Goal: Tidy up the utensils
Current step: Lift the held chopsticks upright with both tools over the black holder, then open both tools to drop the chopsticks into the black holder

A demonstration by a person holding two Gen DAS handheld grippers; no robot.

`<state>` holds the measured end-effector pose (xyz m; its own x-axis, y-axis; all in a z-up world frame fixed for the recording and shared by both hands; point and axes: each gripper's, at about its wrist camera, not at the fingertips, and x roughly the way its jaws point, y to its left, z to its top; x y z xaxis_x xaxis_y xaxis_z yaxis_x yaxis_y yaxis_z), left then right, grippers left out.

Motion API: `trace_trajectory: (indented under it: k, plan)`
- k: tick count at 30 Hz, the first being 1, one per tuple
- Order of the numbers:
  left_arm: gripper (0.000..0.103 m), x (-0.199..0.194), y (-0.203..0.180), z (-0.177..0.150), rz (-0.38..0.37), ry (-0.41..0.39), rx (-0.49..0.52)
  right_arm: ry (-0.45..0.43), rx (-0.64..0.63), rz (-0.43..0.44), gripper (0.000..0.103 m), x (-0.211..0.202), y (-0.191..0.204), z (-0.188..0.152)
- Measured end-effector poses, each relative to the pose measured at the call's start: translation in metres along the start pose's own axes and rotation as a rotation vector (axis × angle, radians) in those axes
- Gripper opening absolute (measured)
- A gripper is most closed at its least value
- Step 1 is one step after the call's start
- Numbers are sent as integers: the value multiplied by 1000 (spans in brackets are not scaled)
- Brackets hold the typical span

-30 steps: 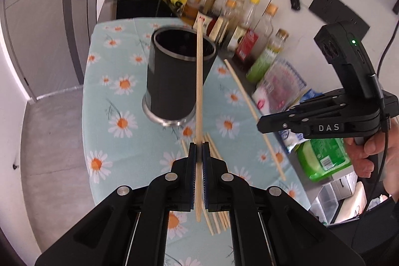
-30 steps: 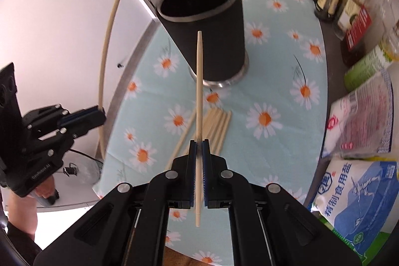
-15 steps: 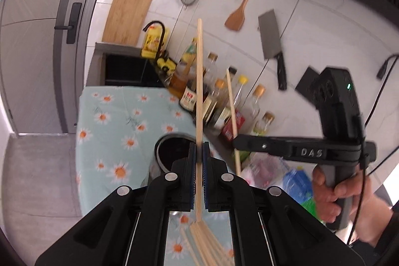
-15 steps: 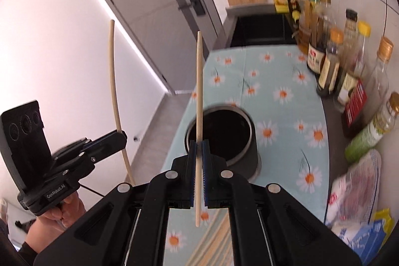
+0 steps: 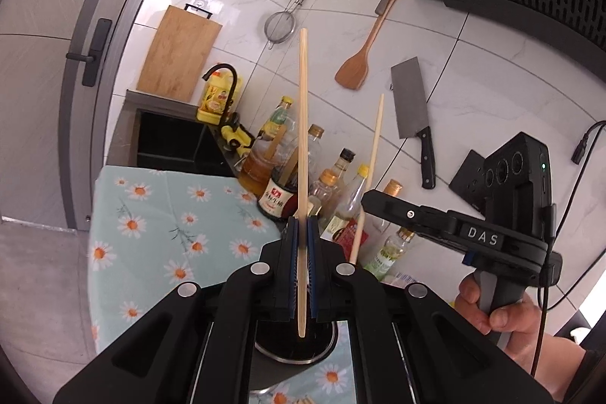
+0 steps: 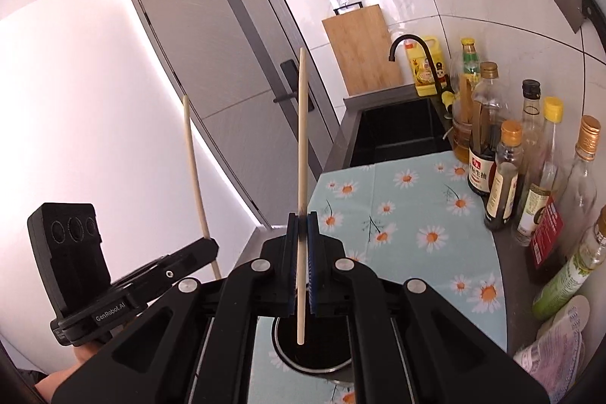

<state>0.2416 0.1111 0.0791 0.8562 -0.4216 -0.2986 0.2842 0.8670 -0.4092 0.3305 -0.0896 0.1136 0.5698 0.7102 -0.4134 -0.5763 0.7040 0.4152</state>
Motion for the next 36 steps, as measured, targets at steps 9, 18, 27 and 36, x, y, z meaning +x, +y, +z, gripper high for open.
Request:
trace_trajectory:
  k: [9,18,27,36]
  plan:
    - [4,26,8,-15,-13,-66,35,-7,-42,-7,6,19,-7,-12]
    - [28,22,8,-20,-2,-61,44,0,-39,-27,37,19,-6,-23]
    - [28,11,6,-18,7,-54,52,-19,-18,-37,37,2,-7,-20]
    - [28,-4,-5,-16,23,-38,61,-23,-44,-56,37,-20,6,-21]
